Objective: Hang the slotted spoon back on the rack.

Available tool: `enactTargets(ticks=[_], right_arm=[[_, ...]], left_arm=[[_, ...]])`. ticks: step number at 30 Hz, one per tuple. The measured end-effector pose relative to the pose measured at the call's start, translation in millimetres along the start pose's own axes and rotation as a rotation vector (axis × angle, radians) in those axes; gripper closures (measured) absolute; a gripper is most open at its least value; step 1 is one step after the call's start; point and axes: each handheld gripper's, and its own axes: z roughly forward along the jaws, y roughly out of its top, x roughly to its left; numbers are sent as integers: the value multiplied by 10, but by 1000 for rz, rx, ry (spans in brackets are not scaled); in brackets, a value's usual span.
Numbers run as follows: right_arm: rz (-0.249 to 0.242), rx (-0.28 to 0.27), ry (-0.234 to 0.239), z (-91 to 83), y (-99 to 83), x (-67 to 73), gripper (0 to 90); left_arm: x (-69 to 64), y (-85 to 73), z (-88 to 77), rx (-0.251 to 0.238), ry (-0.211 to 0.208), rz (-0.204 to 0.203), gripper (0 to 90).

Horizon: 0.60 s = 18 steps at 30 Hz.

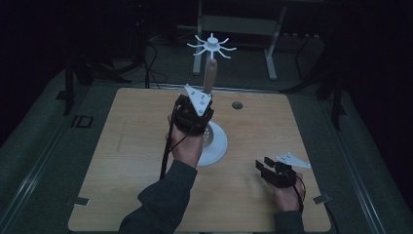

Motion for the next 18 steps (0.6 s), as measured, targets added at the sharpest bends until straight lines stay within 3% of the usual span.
enactTargets(ticks=[18], right_arm=[[-2, 5, -1, 10, -4, 5, 552]], left_arm=[[7, 36, 11, 1, 15, -5, 751]])
